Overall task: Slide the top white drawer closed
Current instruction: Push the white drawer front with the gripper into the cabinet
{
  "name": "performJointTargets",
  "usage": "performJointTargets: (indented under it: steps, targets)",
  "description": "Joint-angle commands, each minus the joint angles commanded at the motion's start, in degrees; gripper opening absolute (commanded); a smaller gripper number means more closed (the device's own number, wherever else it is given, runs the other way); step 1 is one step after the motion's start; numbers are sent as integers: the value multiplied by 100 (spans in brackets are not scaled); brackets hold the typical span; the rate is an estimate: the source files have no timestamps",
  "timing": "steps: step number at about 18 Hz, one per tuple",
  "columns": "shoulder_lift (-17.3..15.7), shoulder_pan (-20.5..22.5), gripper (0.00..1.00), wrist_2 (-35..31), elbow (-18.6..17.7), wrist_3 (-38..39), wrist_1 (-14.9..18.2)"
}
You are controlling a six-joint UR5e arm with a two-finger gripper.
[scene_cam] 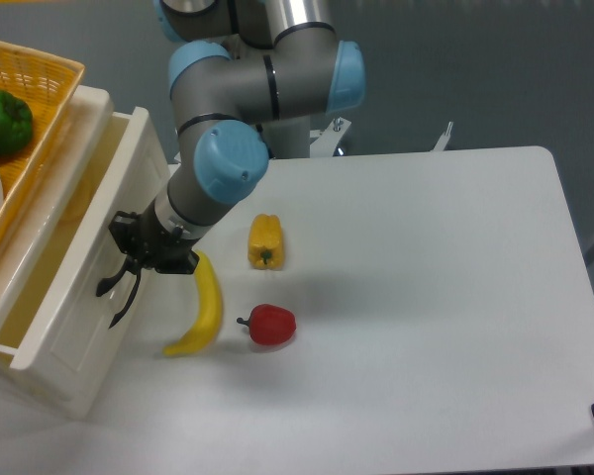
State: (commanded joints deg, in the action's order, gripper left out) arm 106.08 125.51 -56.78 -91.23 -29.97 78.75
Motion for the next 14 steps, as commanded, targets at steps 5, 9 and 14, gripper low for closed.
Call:
performJointTargets:
  steps: [5,9,14]
  targets:
    - [9,-106,0,0,0,79,0]
    - [26,-141,0,0,0,106,0]
    - [26,-194,1,0,9,114,-9]
